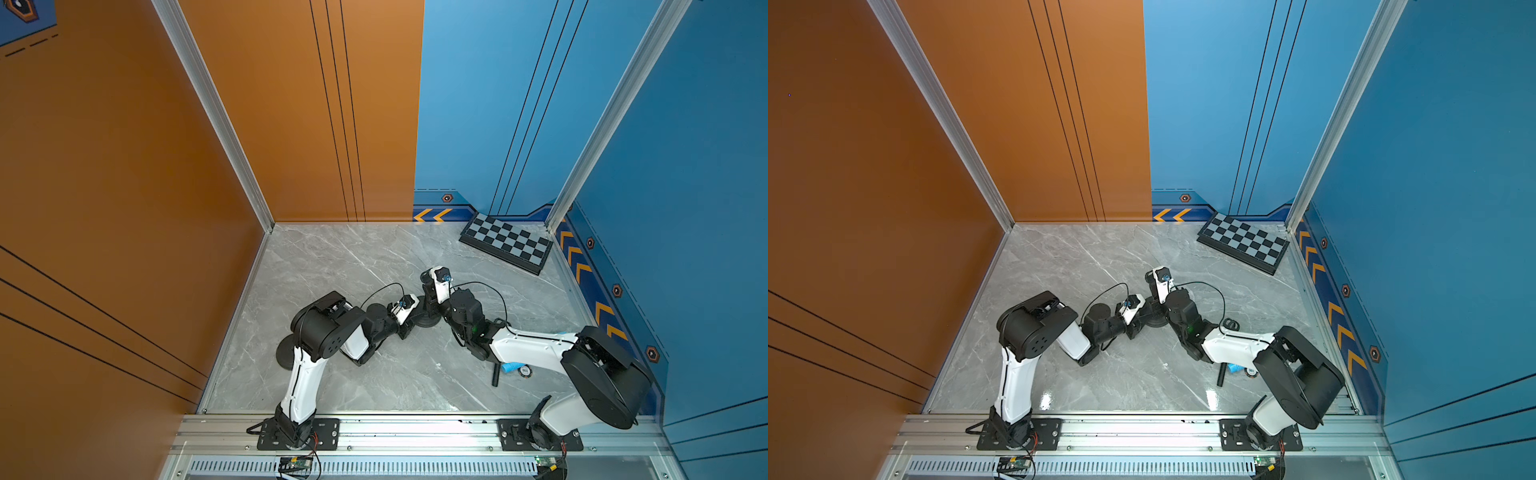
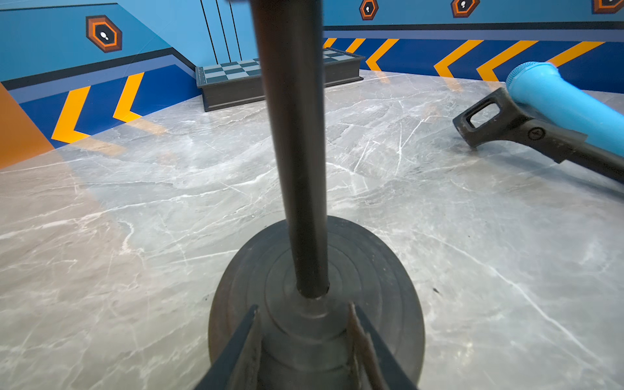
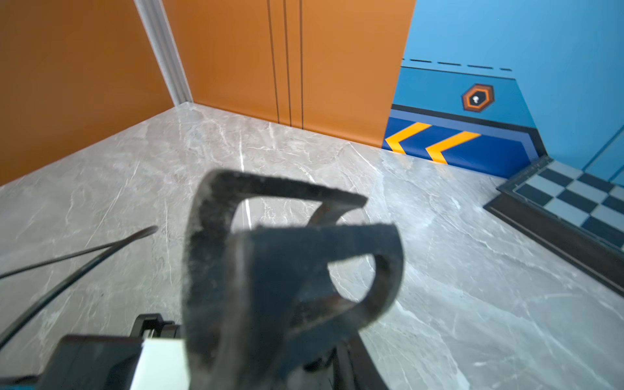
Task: Assemble a microphone stand
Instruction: Screw the microphone stand pole into the microphone stand base.
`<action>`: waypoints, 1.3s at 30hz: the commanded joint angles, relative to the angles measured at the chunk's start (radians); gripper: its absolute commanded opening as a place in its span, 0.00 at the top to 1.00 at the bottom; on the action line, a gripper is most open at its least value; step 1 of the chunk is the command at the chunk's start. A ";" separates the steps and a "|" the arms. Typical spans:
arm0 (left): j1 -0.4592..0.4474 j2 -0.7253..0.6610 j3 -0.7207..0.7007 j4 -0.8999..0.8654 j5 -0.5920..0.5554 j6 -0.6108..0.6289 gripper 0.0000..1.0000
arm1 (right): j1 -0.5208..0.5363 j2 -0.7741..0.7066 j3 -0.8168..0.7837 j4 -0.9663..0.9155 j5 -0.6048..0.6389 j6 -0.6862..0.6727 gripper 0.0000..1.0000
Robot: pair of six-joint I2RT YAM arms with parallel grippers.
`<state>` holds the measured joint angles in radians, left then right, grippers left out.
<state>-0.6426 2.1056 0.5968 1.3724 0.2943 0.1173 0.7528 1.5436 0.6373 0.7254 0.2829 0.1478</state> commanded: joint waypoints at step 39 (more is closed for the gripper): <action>-0.011 0.013 -0.007 -0.089 -0.008 0.028 0.57 | -0.235 0.036 0.121 -0.240 -0.516 -0.196 1.00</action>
<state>-0.6437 2.1056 0.5972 1.3720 0.2939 0.1280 0.4679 1.5845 0.8536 0.3653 -0.5102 -0.1612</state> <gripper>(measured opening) 0.433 0.248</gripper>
